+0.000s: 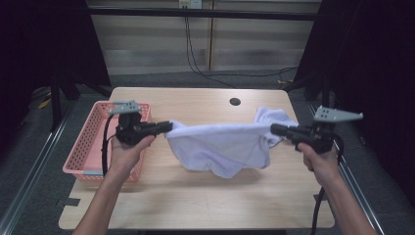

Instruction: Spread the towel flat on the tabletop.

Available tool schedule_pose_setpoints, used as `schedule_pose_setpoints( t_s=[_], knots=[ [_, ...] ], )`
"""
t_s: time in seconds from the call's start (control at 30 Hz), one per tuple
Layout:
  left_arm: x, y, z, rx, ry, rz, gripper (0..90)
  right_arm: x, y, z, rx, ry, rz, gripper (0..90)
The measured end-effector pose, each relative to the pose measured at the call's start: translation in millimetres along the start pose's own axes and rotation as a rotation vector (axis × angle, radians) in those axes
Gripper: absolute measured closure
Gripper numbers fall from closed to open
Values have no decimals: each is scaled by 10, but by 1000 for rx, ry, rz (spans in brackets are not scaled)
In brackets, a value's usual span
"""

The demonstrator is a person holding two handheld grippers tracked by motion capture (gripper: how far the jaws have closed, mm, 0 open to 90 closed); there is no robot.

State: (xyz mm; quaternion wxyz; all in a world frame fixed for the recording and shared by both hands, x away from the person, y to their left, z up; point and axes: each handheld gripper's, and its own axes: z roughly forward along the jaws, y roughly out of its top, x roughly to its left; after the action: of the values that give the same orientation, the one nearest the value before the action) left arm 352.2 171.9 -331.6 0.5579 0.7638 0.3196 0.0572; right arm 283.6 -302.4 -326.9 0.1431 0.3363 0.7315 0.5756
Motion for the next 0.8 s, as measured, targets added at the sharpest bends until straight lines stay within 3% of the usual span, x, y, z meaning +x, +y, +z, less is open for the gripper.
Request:
schedule_pose_setpoints(
  t_s=[0.03, 0.13, 0.2, 0.23, 0.27, 0.37, 0.4, 0.47, 0.5, 0.53, 0.57, 0.6, 0.7, 0.73, 0.77, 0.8],
  knots=[
    [0, 0, 0, 0, 0, 0, 869, -48, 103, 4, -17, -12, 2, 890],
    [5, 332, 4, -54, 17, 15, 870, -134, 303, 8, -50, -45, 0, 890],
    [11, 620, -23, -108, 33, 23, 870, -238, 611, -3, -110, -78, 3, 891],
    [11, 620, -23, -108, 33, 23, 870, -258, 716, -9, -122, -92, -8, 891],
    [7, 836, -64, -149, 49, 35, 870, -264, 825, -19, -140, -101, -12, 891],
    [-45, 1150, -181, -225, 58, 55, 871, -254, 1157, -68, -194, -122, -35, 891],
    [-45, 1150, -181, -225, 58, 55, 870, -242, 1270, -93, -208, -126, -45, 891],
    [-187, 1418, -376, -294, 51, 95, 871, -190, 1490, -172, -251, -137, -61, 891],
    [-187, 1418, -376, -294, 51, 95, 871, -190, 1490, -172, -251, -137, -61, 891],
    [-251, 1481, -441, -314, 42, 111, 871, -108, 1684, -284, -305, -128, -89, 891],
    [-321, 1523, -499, -331, 48, 125, 871, -108, 1684, -284, -305, -128, -89, 891],
    [-457, 1543, -580, -341, 45, 156, 871, 1, 1801, -396, -351, -113, -115, 892],
    [-531, 1452, -602, -309, 42, 170, 870, 73, 1762, -473, -372, -89, -118, 891],
    [-550, 1361, -592, -285, 42, 177, 870, 89, 1680, -491, -364, -86, -115, 891],
    [-559, 1243, -577, -264, 39, 169, 870, 92, 1415, -483, -318, -75, -105, 891],
    [-545, 946, -517, -210, 13, 146, 870, 95, 1250, -473, -289, -70, -92, 891]
  ],
)
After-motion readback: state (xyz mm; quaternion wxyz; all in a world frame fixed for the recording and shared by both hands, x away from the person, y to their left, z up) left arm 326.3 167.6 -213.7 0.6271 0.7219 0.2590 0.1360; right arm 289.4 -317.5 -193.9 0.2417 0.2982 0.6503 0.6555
